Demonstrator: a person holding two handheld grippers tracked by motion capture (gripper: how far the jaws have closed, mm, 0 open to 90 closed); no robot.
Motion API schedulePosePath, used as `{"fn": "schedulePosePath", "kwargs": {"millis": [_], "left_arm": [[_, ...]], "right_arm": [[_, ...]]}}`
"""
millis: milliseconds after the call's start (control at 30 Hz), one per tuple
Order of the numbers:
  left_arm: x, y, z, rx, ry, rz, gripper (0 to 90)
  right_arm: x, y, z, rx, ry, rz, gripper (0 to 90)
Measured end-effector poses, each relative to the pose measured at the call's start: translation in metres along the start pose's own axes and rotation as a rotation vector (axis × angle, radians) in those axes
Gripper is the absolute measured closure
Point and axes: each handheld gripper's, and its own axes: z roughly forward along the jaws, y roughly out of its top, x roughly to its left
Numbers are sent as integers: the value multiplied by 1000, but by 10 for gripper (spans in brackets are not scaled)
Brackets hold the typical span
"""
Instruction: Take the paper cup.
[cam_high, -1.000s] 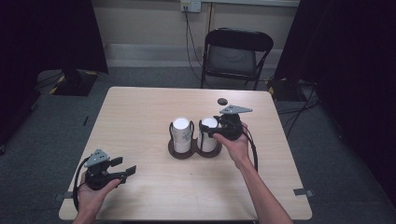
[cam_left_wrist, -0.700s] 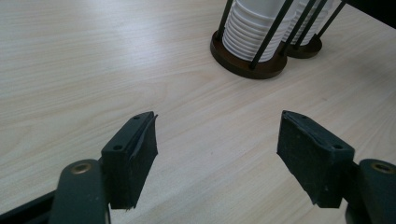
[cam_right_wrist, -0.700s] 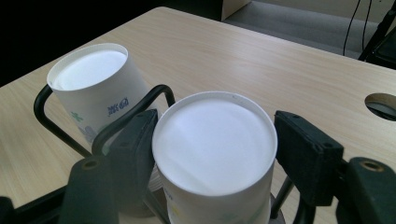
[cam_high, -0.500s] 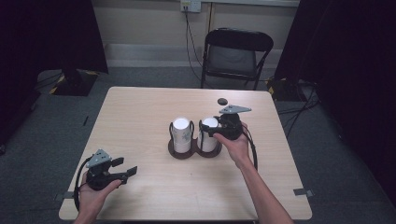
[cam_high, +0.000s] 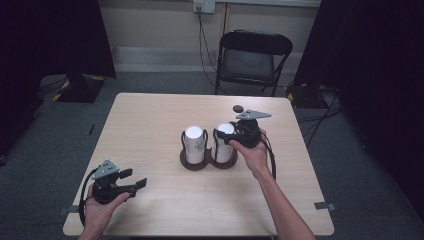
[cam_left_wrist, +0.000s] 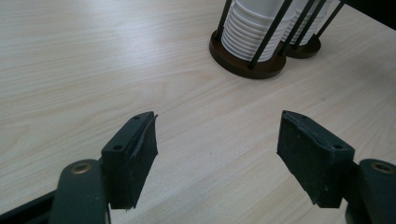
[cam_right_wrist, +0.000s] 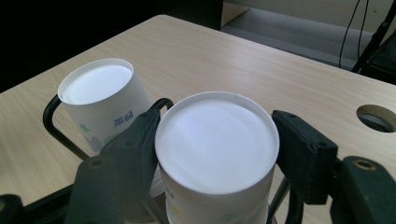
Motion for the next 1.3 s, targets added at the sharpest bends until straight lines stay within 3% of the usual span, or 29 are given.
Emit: {"fn": "schedulePosePath", "kwargs": {"millis": [600, 967, 1300], "left_arm": [[1, 0, -1, -2, -4, -10, 284], [1, 0, 0, -1, 2, -8, 284], [1, 0, 0, -1, -1, -8, 284]], "right_arm": [[0, 8, -10, -24, -22, -12, 358], [0, 11, -18, -51, -3, 0, 359], [3, 22, -24, -80, -13, -9, 360]]}}
